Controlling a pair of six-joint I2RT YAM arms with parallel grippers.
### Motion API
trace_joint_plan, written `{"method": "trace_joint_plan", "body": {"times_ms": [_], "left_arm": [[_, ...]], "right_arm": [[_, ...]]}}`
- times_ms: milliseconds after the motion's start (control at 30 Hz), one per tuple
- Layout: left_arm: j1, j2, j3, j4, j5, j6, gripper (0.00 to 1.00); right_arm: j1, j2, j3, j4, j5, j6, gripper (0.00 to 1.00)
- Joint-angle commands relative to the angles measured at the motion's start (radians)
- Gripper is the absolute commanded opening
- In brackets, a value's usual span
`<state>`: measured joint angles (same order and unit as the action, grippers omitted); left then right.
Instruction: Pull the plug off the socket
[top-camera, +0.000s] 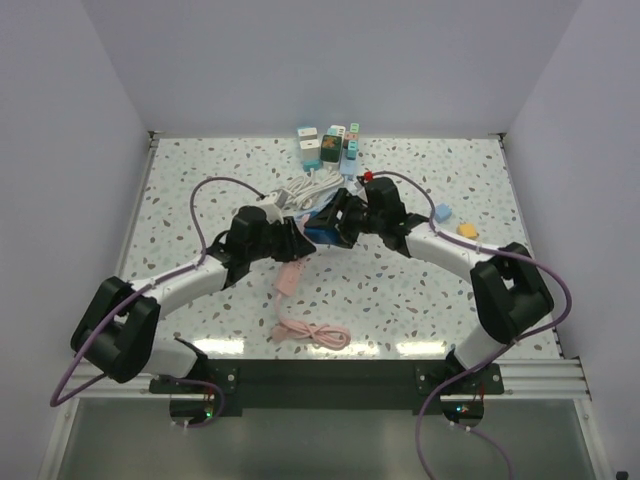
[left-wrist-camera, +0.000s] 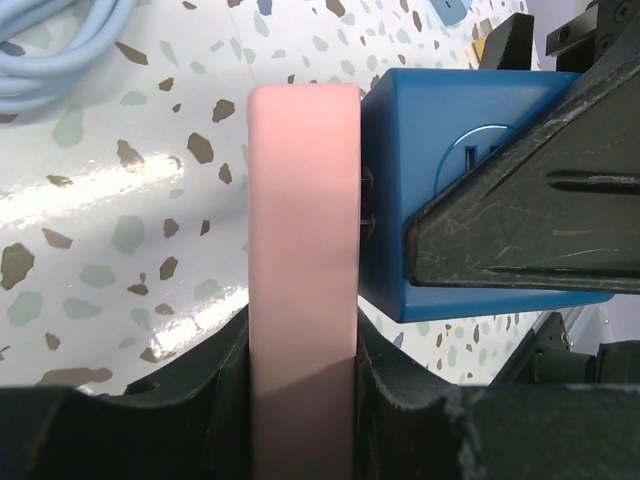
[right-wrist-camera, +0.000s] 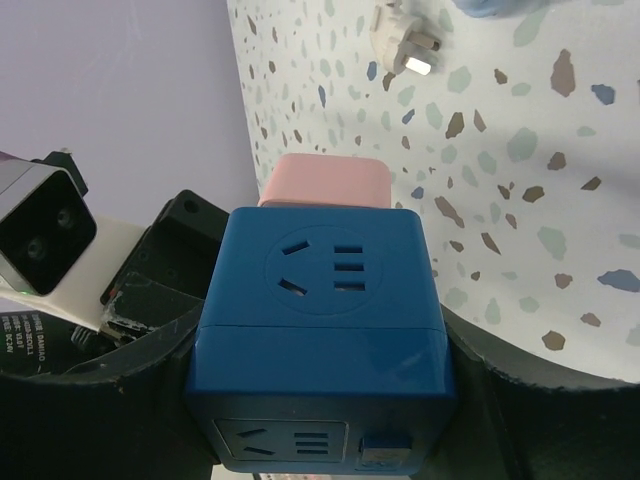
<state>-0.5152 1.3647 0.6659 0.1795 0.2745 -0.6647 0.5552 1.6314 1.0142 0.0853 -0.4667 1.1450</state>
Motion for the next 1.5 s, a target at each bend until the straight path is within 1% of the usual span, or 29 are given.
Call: {"method": "trace_joint_plan", "body": {"times_ms": [0, 167, 233, 267, 300, 333, 433, 533, 567, 600, 667, 700, 733, 767, 800, 833, 867, 900, 933, 967, 1033, 1067, 1167, 1233, 1267, 1300, 1367, 1400, 1467], "left_arm": [[0.121, 0.066, -0.003, -0.117, -0.261, -0.048, 0.0], [0.119, 0.105, 0.056, -0.132, -0.264, -0.081, 0.0], [0.116, 0.109, 0.084, -0.164, -0.297, -0.076, 0.0], [0.113, 0.112, 0.115, -0.214, -0.31, -0.073, 0.0], [0.11, 0.114, 0.132, -0.236, -0.337, -0.069, 0.0], [0.106, 0.12, 0.15, -0.256, -0.351, -0.067, 0.0], [0.077, 0.131, 0.201, -0.314, -0.402, -0.065, 0.0], [0.067, 0.136, 0.231, -0.353, -0.4, -0.081, 0.0], [0.066, 0.126, 0.232, -0.341, -0.393, -0.082, 0.0], [0.067, 0.1, 0.233, -0.339, -0.388, -0.078, 0.0], [0.076, 0.067, 0.254, -0.362, -0.399, -0.064, 0.0], [0.084, 0.048, 0.264, -0.376, -0.414, -0.034, 0.0], [0.099, 0.013, 0.276, -0.394, -0.422, -0.017, 0.0], [0.142, -0.004, 0.297, -0.423, -0.42, 0.0, 0.0], [0.17, -0.033, 0.308, -0.431, -0.402, 0.048, 0.0], [0.199, -0.041, 0.322, -0.442, -0.39, 0.074, 0.0], [0.266, -0.045, 0.362, -0.487, -0.379, 0.097, 0.0], [0.297, -0.042, 0.386, -0.515, -0.361, 0.147, 0.0], [0.329, -0.033, 0.412, -0.546, -0.365, 0.166, 0.0], [0.39, -0.027, 0.455, -0.598, -0.371, 0.184, 0.0], [0.457, -0.01, 0.484, -0.62, -0.376, 0.221, 0.0], [0.515, -0.004, 0.51, -0.629, -0.368, 0.227, 0.0], [0.625, 0.045, 0.563, -0.612, -0.356, 0.257, 0.0], [0.655, 0.117, 0.599, -0.603, -0.354, 0.301, 0.0], [0.671, 0.149, 0.648, -0.607, -0.36, 0.319, 0.0], [0.681, 0.221, 0.679, -0.615, -0.371, 0.345, 0.0], [0.705, 0.29, 0.765, -0.63, -0.377, 0.362, 0.0], [0.713, 0.348, 0.788, -0.626, -0.379, 0.373, 0.0], [0.724, 0.402, 0.86, -0.597, -0.373, 0.387, 0.0]], "right_arm": [[-0.11, -0.128, -0.02, -0.042, -0.036, -0.002, 0.0], [-0.109, -0.151, -0.042, -0.056, -0.001, 0.006, 0.0], [-0.11, -0.15, -0.005, -0.172, 0.022, -0.028, 0.0], [-0.11, -0.151, 0.03, -0.221, 0.067, -0.068, 0.0], [-0.11, -0.156, 0.047, -0.307, 0.092, -0.088, 0.0], [-0.11, -0.154, 0.061, -0.338, 0.108, -0.102, 0.0], [-0.11, -0.156, 0.075, -0.358, 0.122, -0.111, 0.0], [-0.113, -0.16, 0.083, -0.39, 0.154, -0.103, 0.0], [-0.123, -0.165, 0.086, -0.404, 0.171, -0.111, 0.0], [-0.152, -0.182, 0.086, -0.445, 0.206, -0.114, 0.0], [-0.21, -0.189, 0.072, -0.475, 0.275, -0.145, 0.0], [-0.291, -0.183, 0.069, -0.507, 0.298, -0.159, 0.0], [-0.338, -0.176, 0.064, -0.515, 0.328, -0.172, 0.0], [-0.385, -0.167, 0.063, -0.518, 0.344, -0.203, 0.0], [-0.465, -0.154, 0.072, -0.536, 0.361, -0.214, 0.0], [-0.504, -0.121, 0.079, -0.535, 0.372, -0.226, 0.0], [-0.538, -0.104, 0.102, -0.536, 0.381, -0.252, 0.0], [-0.601, -0.081, 0.121, -0.568, 0.393, -0.257, 0.0], [-0.621, -0.046, 0.136, -0.573, 0.402, -0.263, 0.0], [-0.641, -0.026, 0.167, -0.578, 0.436, -0.284, 0.0], [-0.687, 0.002, 0.193, -0.585, 0.459, -0.292, 0.0], [-0.704, 0.028, 0.211, -0.578, 0.459, -0.288, 0.0], [-0.751, 0.086, 0.268, -0.556, 0.464, -0.286, 0.0], [-0.776, 0.125, 0.308, -0.578, 0.477, -0.289, 0.0], [-0.782, 0.16, 0.339, -0.585, 0.484, -0.291, 0.0], [-0.796, 0.172, 0.349, -0.588, 0.49, -0.289, 0.0], [-0.807, 0.199, 0.375, -0.582, 0.481, -0.287, 0.0], [-0.816, 0.22, 0.385, -0.584, 0.485, -0.288, 0.0], [-0.821, 0.246, 0.412, -0.572, 0.478, -0.292, 0.0]]}}
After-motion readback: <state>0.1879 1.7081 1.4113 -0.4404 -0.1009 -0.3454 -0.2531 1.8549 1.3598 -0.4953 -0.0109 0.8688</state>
